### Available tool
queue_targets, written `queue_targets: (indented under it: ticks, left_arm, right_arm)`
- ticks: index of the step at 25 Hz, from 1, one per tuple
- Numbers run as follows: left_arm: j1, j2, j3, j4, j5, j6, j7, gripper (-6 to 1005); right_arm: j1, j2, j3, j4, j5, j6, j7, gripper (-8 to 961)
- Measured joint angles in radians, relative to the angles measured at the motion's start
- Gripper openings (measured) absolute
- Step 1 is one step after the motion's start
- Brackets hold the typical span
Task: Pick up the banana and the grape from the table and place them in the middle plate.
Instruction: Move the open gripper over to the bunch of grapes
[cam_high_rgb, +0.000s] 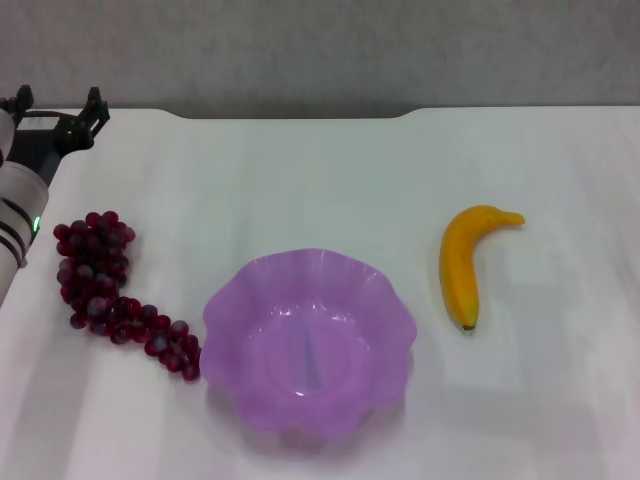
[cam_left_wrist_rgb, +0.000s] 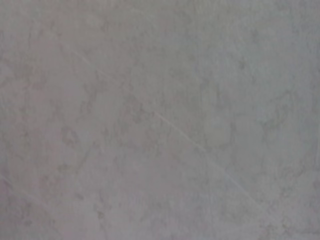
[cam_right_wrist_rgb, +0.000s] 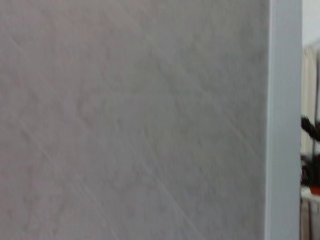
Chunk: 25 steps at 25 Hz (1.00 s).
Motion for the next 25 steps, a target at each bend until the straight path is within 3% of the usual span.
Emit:
queue_targets:
  ticks: [4, 19, 22, 25]
  left_arm:
    - [0.0, 0.002, -0.003, 0.005, 0.0, 0.0, -0.007, 887]
    - [-0.004, 0.005, 0.002, -0.001, 0.01, -0.019, 0.014, 891]
    - [-0.004, 0.005, -0.003, -0.033, 0.007, -0.061, 0.012, 891]
    - [0.009, 0.01, -0.026, -0.128, 0.006, -0.183, 0.028, 891]
  right_arm:
    - [-0.015, 0.002, -0.044, -0.001, 0.0, -0.063, -0.008, 894]
    - [-0.01, -0.001, -0.049, -0.01, 0.003, -0.067, -0.025, 897]
    - [-0.016, -0.001, -0.048, -0.005, 0.006, -0.061, -0.024, 897]
    - [-0.031, -0.002, -0.04, -0.003, 0.009, -0.059, -0.02, 896]
